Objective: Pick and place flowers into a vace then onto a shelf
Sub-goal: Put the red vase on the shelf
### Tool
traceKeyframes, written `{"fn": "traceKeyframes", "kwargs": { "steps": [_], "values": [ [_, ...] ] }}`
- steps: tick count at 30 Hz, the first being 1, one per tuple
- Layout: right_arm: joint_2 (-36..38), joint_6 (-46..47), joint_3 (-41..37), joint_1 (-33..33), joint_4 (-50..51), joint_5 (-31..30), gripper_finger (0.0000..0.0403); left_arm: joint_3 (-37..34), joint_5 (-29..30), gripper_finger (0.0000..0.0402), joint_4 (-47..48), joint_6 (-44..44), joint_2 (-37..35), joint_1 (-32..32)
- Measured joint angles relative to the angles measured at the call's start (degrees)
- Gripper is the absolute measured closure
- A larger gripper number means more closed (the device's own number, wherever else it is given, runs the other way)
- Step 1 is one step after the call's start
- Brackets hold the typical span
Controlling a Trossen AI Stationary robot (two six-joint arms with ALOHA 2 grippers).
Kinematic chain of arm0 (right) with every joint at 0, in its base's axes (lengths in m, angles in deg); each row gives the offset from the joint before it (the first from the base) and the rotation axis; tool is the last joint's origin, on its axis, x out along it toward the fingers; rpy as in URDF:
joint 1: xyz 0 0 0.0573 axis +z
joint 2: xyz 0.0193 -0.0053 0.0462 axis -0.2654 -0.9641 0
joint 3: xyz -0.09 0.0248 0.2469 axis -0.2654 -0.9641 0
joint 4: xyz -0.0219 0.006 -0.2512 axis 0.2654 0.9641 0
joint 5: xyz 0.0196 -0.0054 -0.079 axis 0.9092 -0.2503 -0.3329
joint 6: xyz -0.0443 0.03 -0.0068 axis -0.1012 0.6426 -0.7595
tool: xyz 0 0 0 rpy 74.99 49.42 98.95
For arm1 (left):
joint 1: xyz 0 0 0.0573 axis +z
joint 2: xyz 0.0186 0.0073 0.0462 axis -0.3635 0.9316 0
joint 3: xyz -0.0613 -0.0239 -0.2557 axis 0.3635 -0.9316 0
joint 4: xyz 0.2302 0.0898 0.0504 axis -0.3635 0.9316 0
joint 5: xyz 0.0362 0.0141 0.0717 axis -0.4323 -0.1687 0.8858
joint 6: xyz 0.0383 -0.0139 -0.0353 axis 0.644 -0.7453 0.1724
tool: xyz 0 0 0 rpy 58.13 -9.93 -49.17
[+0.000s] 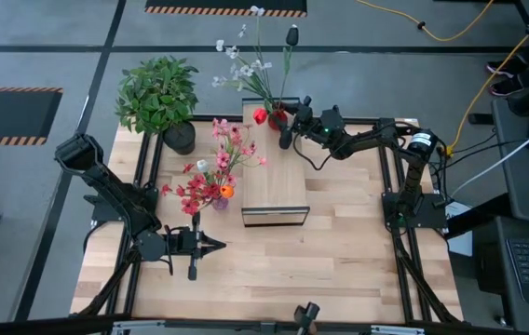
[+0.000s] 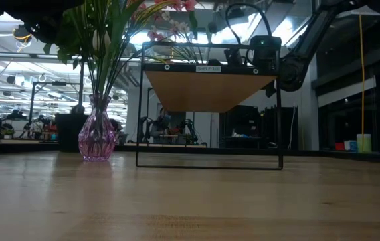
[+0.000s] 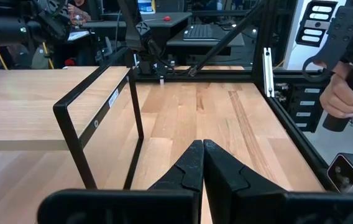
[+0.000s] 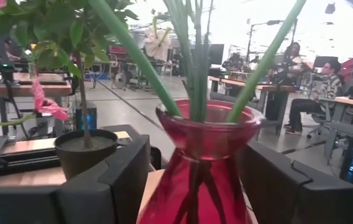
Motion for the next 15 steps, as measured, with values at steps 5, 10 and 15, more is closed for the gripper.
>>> {"fn": "traceKeyframes", "kwargs": {
  "steps": [5,10,15],
  "values": [
    [0.0,-1.1,0.0,0.0,0.4,0.9,0.0169,0.0,0.0,0.0396,0.0,0.0,0.0,0.0],
    [0.0,-1.5,0.0,0.0,0.6,0.9,0.0169,0.0,0.0,0.0396,0.0,0.0,0.0,0.0],
    [0.9,-1.7,-0.1,0.0,2.1,1.0,0.0169,0.0,0.0,0.0396,0.0,0.0,0.0,0.0]
  ]
}}
